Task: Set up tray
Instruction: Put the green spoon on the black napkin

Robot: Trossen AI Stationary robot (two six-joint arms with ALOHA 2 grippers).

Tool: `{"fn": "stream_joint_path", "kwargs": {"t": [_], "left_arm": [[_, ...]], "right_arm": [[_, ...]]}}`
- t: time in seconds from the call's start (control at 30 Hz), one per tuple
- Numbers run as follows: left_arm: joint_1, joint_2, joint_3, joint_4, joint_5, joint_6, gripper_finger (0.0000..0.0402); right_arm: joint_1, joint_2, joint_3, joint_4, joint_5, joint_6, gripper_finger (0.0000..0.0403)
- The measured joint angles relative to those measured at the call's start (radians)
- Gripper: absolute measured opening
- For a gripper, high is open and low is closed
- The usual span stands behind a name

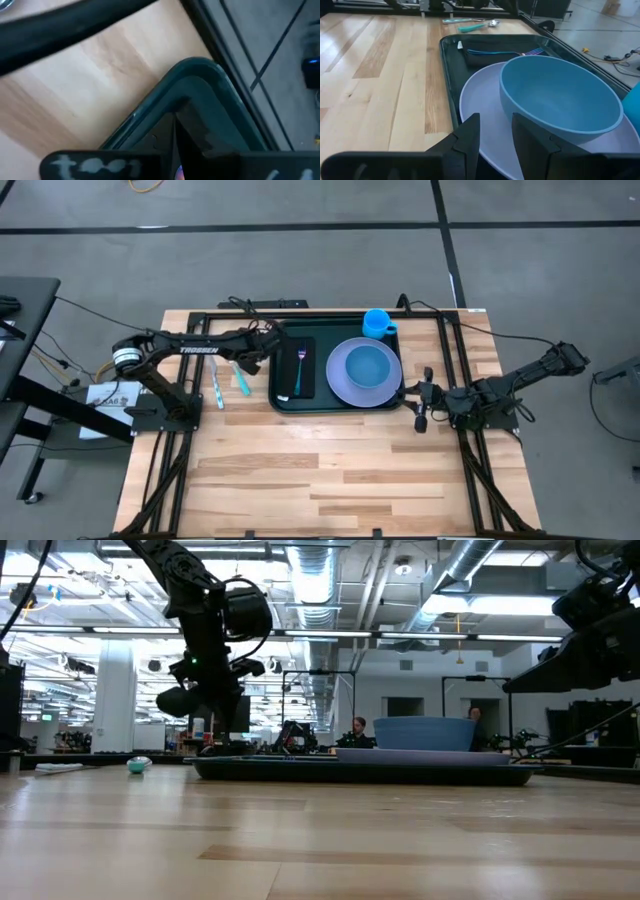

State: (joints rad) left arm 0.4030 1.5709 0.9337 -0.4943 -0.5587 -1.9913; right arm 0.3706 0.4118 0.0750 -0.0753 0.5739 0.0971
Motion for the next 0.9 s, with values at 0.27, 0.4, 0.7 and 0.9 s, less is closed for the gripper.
{"fn": "stream_joint_path", "kwargs": {"t": [0.27,0.4,0.7,0.9], "left_arm": [[0.014,0.02,0.0,0.001,-0.017,-0.157,0.0003],[0.035,0.02,0.0,-0.017,-0.021,-0.123,0.0003],[0.077,0.02,0.0,-0.087,0.117,-0.093,0.008],[0.081,0.02,0.0,-0.171,0.159,-0.112,0.0112]], "right_arm": [[0.0,0.0,0.0,0.0,0.0,0.0,0.0107],[0.0,0.0,0.0,0.0,0.0,0.0,0.0107],[0.0,0.0,0.0,0.0,0.0,0.0,0.0107],[0.0,0.0,0.0,0.0,0.0,0.0,0.0107]]}}
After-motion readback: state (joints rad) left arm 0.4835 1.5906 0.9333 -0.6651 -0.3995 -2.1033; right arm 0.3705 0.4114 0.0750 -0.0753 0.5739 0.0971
